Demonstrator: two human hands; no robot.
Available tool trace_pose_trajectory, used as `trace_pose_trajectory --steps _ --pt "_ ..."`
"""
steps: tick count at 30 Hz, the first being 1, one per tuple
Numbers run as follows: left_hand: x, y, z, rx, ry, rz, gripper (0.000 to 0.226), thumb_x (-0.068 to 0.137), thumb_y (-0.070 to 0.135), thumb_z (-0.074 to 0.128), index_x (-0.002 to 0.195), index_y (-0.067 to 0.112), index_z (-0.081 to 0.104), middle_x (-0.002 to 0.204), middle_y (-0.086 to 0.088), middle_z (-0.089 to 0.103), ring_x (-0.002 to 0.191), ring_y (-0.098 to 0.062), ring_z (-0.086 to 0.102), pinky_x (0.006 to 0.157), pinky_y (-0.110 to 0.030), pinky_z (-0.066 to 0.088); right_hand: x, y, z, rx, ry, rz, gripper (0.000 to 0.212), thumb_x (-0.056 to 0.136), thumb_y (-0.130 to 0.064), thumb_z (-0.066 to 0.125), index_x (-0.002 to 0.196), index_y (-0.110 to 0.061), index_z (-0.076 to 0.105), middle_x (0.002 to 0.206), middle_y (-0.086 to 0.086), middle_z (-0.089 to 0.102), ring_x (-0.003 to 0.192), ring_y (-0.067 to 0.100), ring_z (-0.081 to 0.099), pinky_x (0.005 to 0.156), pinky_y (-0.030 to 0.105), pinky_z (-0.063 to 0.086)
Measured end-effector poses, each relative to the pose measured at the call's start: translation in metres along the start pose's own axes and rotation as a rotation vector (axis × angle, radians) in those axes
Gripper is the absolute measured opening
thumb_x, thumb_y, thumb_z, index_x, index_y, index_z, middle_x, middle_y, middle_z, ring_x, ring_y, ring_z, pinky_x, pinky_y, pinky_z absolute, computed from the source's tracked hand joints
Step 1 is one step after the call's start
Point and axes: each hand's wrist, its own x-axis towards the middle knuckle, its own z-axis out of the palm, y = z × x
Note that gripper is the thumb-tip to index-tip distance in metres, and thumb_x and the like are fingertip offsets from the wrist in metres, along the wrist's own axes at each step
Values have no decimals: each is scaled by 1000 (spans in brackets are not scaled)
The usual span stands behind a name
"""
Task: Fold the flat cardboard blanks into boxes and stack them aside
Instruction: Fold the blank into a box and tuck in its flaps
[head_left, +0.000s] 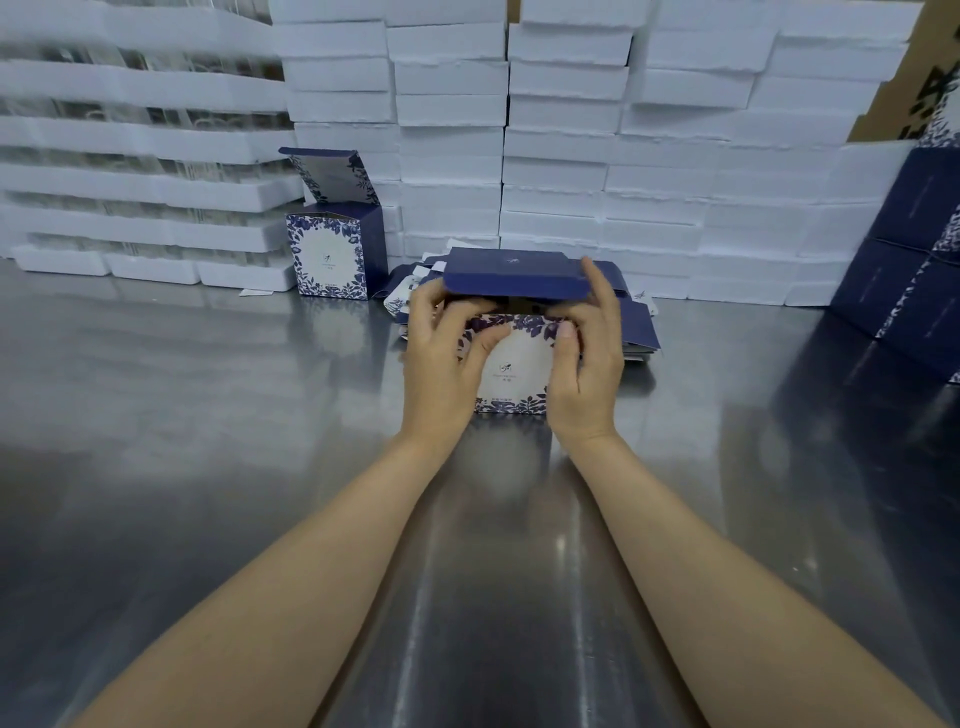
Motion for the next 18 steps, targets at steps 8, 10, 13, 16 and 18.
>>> trace_pose_trajectory --steps 8,10,13,16,18 --pt "-3 -8 -1 -179 1 -220 84 85 51 65 149 32 14 153 7 24 144 -11 24 116 -48 26 -1 3 -1 116 46 116 49 97 -19 35 145 -16 28 152 6 31 137 17 39 111 27 34" --pt "-5 -5 0 -174 -36 -189 72 92 54 52 148 40 10 153 8 28 143 -7 25 117 -43 25 -1 2 1 89 -20 75 53 96 -18 35 147 -10 24 151 7 32 139 23 36 115 39 31" --pt "-8 -6 4 -73 -63 -114 69 97 52 42 152 26 10 139 -1 31 135 -3 27 114 -19 21 -1 -1 2 -19 -76 -42 48 97 -21 38 143 -7 34 138 15 42 130 24 42 110 42 35" --pt "-9 -7 7 -64 -44 -128 64 96 42 44 150 17 20 134 -8 25 133 -13 26 110 -11 18 0 -3 4 -77 -63 -14 41 95 -25 41 124 0 55 120 13 42 118 16 43 103 29 38" --pt "-7 -7 5 -59 1 -119 49 96 36 44 138 9 43 135 -11 24 131 -19 30 110 -15 22 0 -4 4 -70 -40 43 37 93 -27 42 106 2 61 117 11 39 118 20 45 102 20 35"
